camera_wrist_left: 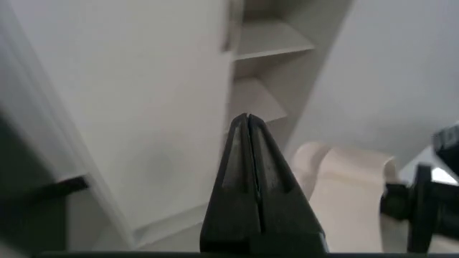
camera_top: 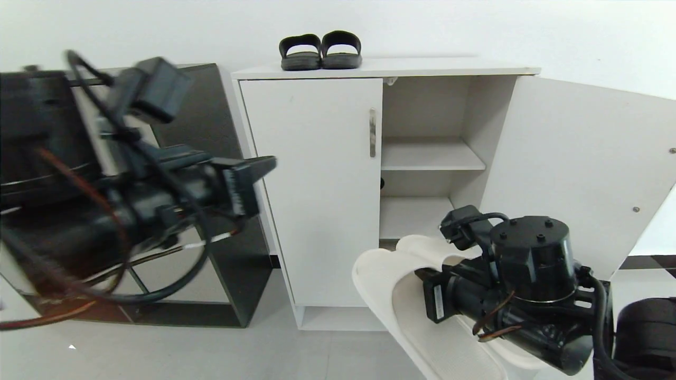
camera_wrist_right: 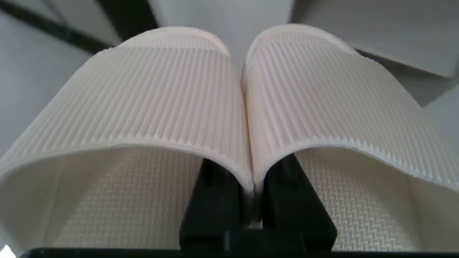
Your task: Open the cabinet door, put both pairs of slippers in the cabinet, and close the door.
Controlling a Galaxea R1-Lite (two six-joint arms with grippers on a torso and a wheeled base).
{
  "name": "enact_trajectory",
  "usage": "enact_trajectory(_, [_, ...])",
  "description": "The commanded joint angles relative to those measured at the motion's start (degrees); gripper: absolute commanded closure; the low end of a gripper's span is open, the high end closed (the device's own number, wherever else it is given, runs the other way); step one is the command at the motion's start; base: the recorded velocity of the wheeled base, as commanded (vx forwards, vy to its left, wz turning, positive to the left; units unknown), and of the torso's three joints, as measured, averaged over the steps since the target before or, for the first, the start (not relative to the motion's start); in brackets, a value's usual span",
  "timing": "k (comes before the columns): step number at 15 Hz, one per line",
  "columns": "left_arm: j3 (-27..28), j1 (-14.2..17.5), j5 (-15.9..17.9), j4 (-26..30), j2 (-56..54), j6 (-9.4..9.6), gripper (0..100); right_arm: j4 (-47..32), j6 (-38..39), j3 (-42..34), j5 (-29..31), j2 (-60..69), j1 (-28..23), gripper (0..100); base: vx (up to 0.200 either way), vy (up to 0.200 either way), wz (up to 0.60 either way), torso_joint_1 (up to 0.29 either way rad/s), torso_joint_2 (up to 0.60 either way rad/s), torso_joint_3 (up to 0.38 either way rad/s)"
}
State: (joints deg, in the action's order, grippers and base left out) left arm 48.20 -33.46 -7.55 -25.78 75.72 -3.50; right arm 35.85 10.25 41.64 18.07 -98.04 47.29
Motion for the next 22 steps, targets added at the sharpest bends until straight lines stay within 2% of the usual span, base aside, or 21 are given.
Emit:
enact_trajectory(1, [-14.72,14.74,-2.47,13.57,-31.59,0.95,100,0.09,0.91,3.71,3.73,-4.53,-1.67,100,0.0,0.0,0.0,0.0,0.0,0.0])
enact_trajectory(2, [-16.3,17.64,-2.47,19.37,-38.71,0.86,100,0.09,1.09,3.97,3.82,-4.8,-1.94,100,0.0,0.0,0.0,0.0,0.0,0.0])
enact_trajectory(3, [-18.76,21.95,-2.83,28.24,-49.08,0.69,100,0.01,1.17,3.97,3.82,-5.06,-2.11,100,0.0,0.0,0.0,0.0,0.0,0.0])
enact_trajectory(4, [-21.22,24.85,-4.06,32.99,-55.76,0.69,100,0.01,1.17,3.97,3.82,-5.06,-2.2,100,0.0,0.0,0.0,0.0,0.0,0.0])
enact_trajectory(5, [-25.79,28.63,-5.9,36.86,-62.36,0.95,100,0.01,1.17,3.97,3.82,-5.06,-2.2,100,0.0,0.0,0.0,0.0,0.0,0.0])
enact_trajectory(6, [-30.1,32.5,-7.57,38.0,-66.4,1.13,100,0.09,1.26,3.8,3.82,-4.97,-2.2,100,0.0,0.0,0.0,0.0,0.0,0.0])
enact_trajectory(7, [-35.37,37.77,-8.01,37.82,-71.23,2.44,100,0.09,1.26,3.8,3.82,-4.8,-2.11,100,0.0,0.0,0.0,0.0,0.0,0.0])
enact_trajectory(8, [-38.71,37.51,-10.03,34.75,-70.88,2.27,100,0.09,1.26,3.8,3.91,-4.8,-2.11,100,0.0,0.0,0.0,0.0,0.0,0.0])
enact_trajectory(9, [-43.1,37.51,-10.91,28.68,-70.88,2.0,100,0.18,1.35,3.27,3.99,-4.62,-2.11,100,0.0,0.0,0.0,0.0,0.0,0.0])
enact_trajectory(10, [-48.2,37.33,-10.03,23.59,-70.97,4.03,100,0.45,1.26,3.01,3.99,-4.53,-2.11,100,0.0,0.0,0.0,0.0,0.0,0.0])
enact_trajectory(11, [-48.2,36.98,-7.57,23.06,-71.23,4.29,100,0.71,1.26,2.92,3.99,-4.53,-2.11,100,0.0,0.0,0.0,0.0,0.0,0.0])
enact_trajectory(12, [-48.2,35.48,-5.37,23.06,-72.29,3.59,100,0.71,1.26,2.83,3.99,-4.53,-2.11,100,0.0,0.0,0.0,0.0,0.0,0.0])
enact_trajectory(13, [-48.2,33.38,-3.62,23.06,-75.72,4.64,100,0.71,1.17,2.83,3.99,-4.8,-2.11,100,0.0,0.0,0.0,0.0,0.0,0.0])
enact_trajectory(14, [-48.2,33.38,0.51,23.06,-75.45,5.52,100,0.71,1.17,2.83,3.91,-5.06,-2.11,100,0.0,0.0,0.0,0.0,0.0,0.0])
enact_trajectory(16, [-48.2,33.29,8.51,25.96,-75.63,6.14,100,0.8,1.17,2.92,3.91,-5.5,-1.85,100,0.0,0.0,0.0,0.0,0.0,0.0])
enact_trajectory(17, [-48.2,33.38,9.83,25.78,-75.63,7.28,100,0.8,1.17,2.74,4.08,-5.59,-1.76,100,0.0,0.0,0.0,0.0,0.0,0.0])
enact_trajectory(19, [-48.2,33.38,10.27,25.7,-75.63,7.45,100,1.06,1.0,2.3,4.08,-5.23,-1.67,100,0.0,0.0,0.0,0.0,0.0,0.0])
enact_trajectory(21, [-48.2,33.38,10.18,25.78,-75.63,6.75,100,1.15,0.91,2.74,4.08,-5.32,-1.67,100,0.0,0.0,0.0,0.0,0.0,0.0])
enact_trajectory(22, [-48.2,33.38,10.01,25.78,-75.63,5.7,100,1.24,1.0,2.83,4.08,-5.41,-1.67,100,0.0,0.0,0.0,0.0,0.0,0.0])
